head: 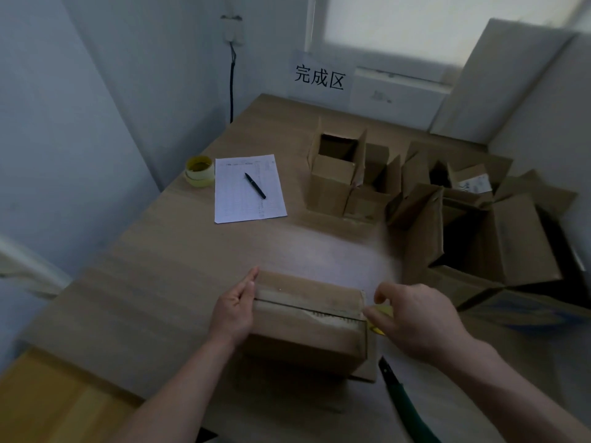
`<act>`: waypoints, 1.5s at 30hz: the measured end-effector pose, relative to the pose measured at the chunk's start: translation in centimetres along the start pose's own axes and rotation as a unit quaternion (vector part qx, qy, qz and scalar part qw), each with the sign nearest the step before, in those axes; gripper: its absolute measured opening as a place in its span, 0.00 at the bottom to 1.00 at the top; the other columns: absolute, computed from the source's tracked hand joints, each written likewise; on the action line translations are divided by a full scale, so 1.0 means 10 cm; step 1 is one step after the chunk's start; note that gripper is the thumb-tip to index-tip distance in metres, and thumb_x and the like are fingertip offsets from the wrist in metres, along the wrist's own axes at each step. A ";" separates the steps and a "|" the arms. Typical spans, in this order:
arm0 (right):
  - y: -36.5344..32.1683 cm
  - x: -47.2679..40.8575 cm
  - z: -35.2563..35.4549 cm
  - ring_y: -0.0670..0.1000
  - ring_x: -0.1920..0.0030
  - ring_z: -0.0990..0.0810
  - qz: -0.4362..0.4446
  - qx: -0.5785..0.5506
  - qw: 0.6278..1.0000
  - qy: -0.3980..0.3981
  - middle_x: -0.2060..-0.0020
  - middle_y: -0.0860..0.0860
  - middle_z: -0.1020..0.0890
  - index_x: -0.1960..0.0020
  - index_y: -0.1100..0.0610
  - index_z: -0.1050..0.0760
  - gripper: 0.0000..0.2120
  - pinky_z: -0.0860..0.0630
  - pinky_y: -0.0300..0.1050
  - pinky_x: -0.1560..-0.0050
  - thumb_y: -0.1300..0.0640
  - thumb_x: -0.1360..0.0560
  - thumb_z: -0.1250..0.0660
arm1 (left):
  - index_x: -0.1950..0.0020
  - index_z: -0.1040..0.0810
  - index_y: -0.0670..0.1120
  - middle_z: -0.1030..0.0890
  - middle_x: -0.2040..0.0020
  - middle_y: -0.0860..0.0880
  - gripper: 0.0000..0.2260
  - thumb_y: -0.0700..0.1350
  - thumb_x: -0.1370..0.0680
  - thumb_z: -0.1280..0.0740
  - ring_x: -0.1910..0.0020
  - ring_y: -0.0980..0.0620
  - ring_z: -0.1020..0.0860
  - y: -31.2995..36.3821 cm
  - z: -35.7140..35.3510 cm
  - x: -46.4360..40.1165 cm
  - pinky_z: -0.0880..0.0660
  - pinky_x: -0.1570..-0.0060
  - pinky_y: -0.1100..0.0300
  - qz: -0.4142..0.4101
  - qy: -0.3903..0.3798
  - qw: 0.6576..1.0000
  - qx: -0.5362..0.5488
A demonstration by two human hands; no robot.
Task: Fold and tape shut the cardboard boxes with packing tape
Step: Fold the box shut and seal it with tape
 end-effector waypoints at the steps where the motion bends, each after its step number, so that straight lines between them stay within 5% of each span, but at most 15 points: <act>1: 0.03 0.01 -0.04 0.40 0.69 0.29 -0.006 0.006 1.000 0.004 0.70 0.42 0.27 0.52 0.42 0.28 0.15 0.40 0.36 0.73 0.32 0.24 0.43 | 0.30 0.26 0.50 0.29 0.35 0.61 0.15 0.46 0.16 0.42 0.34 0.62 0.32 0.00 0.00 0.00 0.37 0.36 0.68 -0.001 0.000 1.000 -0.003; 6: 0.13 0.02 -0.31 0.41 0.71 0.29 -0.023 -0.001 1.000 -0.007 0.71 0.44 0.28 0.53 0.44 0.29 0.18 0.41 0.37 0.74 0.31 0.24 0.45 | 0.31 0.26 0.52 0.28 0.33 0.60 0.15 0.46 0.17 0.42 0.33 0.62 0.32 -0.04 0.01 -0.02 0.38 0.43 0.78 -0.005 0.007 1.000 -0.008; 10: 0.24 -0.01 -0.57 0.41 0.64 0.26 -0.078 -0.092 0.991 -0.062 0.64 0.43 0.24 0.43 0.44 0.29 0.22 0.36 0.38 0.70 0.29 0.26 0.41 | 0.31 0.26 0.52 0.28 0.33 0.61 0.15 0.45 0.17 0.41 0.31 0.60 0.31 -0.03 0.00 -0.01 0.39 0.45 0.83 -0.012 0.009 1.000 -0.020; 13: 0.32 -0.05 -0.59 0.47 0.41 0.24 -0.076 -0.160 0.983 -0.042 0.36 0.45 0.26 0.26 0.40 0.44 0.37 0.25 0.41 0.50 0.31 0.29 0.34 | 0.28 0.31 0.59 0.29 0.29 0.58 0.18 0.52 0.18 0.41 0.30 0.54 0.31 0.02 -0.02 0.01 0.34 0.38 0.67 -0.020 0.004 0.991 -0.134; 16: 0.16 -0.25 -0.53 0.52 0.24 0.41 0.024 -0.131 0.989 -0.069 0.21 0.47 0.47 0.23 0.34 0.57 0.46 0.34 0.51 0.29 0.41 0.29 0.29 | 0.24 0.46 0.64 0.41 0.23 0.53 0.26 0.66 0.21 0.50 0.26 0.43 0.42 0.19 -0.05 -0.03 0.36 0.33 0.44 -0.020 -0.019 0.891 -0.453; 18: 0.03 -0.32 -0.63 0.52 0.27 0.36 0.061 -0.173 0.971 -0.154 0.23 0.48 0.40 0.23 0.35 0.50 0.39 0.35 0.49 0.29 0.45 0.27 0.31 | 0.23 0.53 0.61 0.54 0.20 0.50 0.31 0.70 0.23 0.54 0.23 0.38 0.55 0.32 -0.19 -0.06 0.46 0.30 0.36 -0.014 -0.032 0.850 -0.525; 21: -0.03 -0.26 -0.78 0.47 0.39 0.29 0.049 -0.238 0.951 -0.191 0.33 0.46 0.31 0.24 0.34 0.46 0.34 0.31 0.44 0.38 0.43 0.24 0.33 | 0.21 0.58 0.54 0.64 0.21 0.47 0.37 0.71 0.24 0.55 0.24 0.38 0.65 0.44 -0.71 0.06 0.58 0.29 0.36 -0.064 -0.078 0.839 -0.535; 24: -0.03 -0.22 -0.81 0.44 0.44 0.28 0.026 -0.252 0.954 -0.162 0.41 0.42 0.30 0.26 0.29 0.49 0.33 0.30 0.42 0.46 0.40 0.25 0.36 | 0.21 0.61 0.50 0.66 0.21 0.49 0.35 0.66 0.22 0.56 0.24 0.43 0.69 0.47 -1.22 0.30 0.68 0.30 0.42 -0.174 -0.146 0.827 -0.514; 27: -0.02 -0.20 -0.79 0.46 0.43 0.27 -0.008 -0.285 0.950 -0.127 0.42 0.44 0.27 0.25 0.32 0.43 0.33 0.31 0.40 0.46 0.43 0.25 0.32 | 0.21 0.48 0.48 0.54 0.20 0.48 0.31 0.61 0.20 0.52 0.21 0.45 0.57 0.54 -1.11 0.30 0.60 0.26 0.47 -0.308 -0.195 0.789 -0.495; 29: -0.05 -0.18 -0.79 0.48 0.42 0.26 -0.024 -0.286 0.953 -0.098 0.41 0.46 0.25 0.24 0.38 0.39 0.34 0.34 0.38 0.47 0.46 0.26 0.30 | 0.28 0.30 0.48 0.37 0.23 0.44 0.24 0.56 0.20 0.44 0.25 0.41 0.39 0.56 -0.62 0.14 0.42 0.27 0.45 -0.317 -0.076 0.832 -0.448; 30: -0.06 -0.18 -0.79 0.48 0.42 0.27 -0.041 -0.297 0.951 -0.082 0.41 0.47 0.25 0.24 0.39 0.39 0.34 0.35 0.38 0.46 0.46 0.26 0.29 | 0.30 0.26 0.49 0.33 0.25 0.43 0.20 0.55 0.20 0.42 0.28 0.40 0.35 0.50 -0.31 0.01 0.37 0.30 0.46 -0.252 -0.001 0.869 -0.427; 32: -0.10 -0.18 -0.84 0.48 0.40 0.28 -0.080 -0.324 0.941 -0.062 0.40 0.48 0.26 0.24 0.40 0.38 0.34 0.36 0.38 0.45 0.47 0.27 0.29 | 0.27 0.31 0.55 0.35 0.26 0.43 0.21 0.57 0.20 0.40 0.29 0.41 0.34 0.31 0.02 -0.09 0.32 0.35 0.48 -0.091 0.033 0.926 -0.364; 38: -0.23 -0.17 -0.83 0.53 0.39 0.25 -0.155 -0.265 0.949 -0.066 0.37 0.49 0.23 0.26 0.37 0.41 0.39 0.30 0.45 0.49 0.35 0.33 0.31 | 0.28 0.32 0.52 0.29 0.33 0.48 0.28 0.46 0.27 0.27 0.37 0.47 0.26 0.39 -0.12 -0.27 0.28 0.36 0.46 0.053 0.112 0.991 -0.039; 41: -0.29 -0.19 -0.82 0.53 0.42 0.21 -0.186 -0.220 0.951 -0.110 0.38 0.46 0.22 0.26 0.35 0.49 0.48 0.29 0.46 0.54 0.27 0.41 0.33 | 0.32 0.28 0.52 0.29 0.31 0.50 0.26 0.42 0.29 0.26 0.35 0.50 0.27 0.41 -0.48 -0.24 0.31 0.33 0.53 0.021 0.002 1.000 -0.015; 45: -0.30 -0.16 -0.96 0.53 0.46 0.19 -0.224 -0.346 0.899 -0.148 0.35 0.48 0.24 0.23 0.38 0.55 0.54 0.19 0.53 0.50 0.29 0.40 0.29 | 0.26 0.33 0.55 0.44 0.22 0.57 0.28 0.43 0.24 0.29 0.31 0.59 0.38 0.36 -0.74 -0.23 0.37 0.36 0.63 -0.034 -0.154 0.987 -0.037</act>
Point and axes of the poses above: each hand's wrist, its own x-axis away from the middle knuckle, its own z-axis out of the back of the hand, y = z × x, the point moved 6 cm from there along -x, towards the middle knuckle
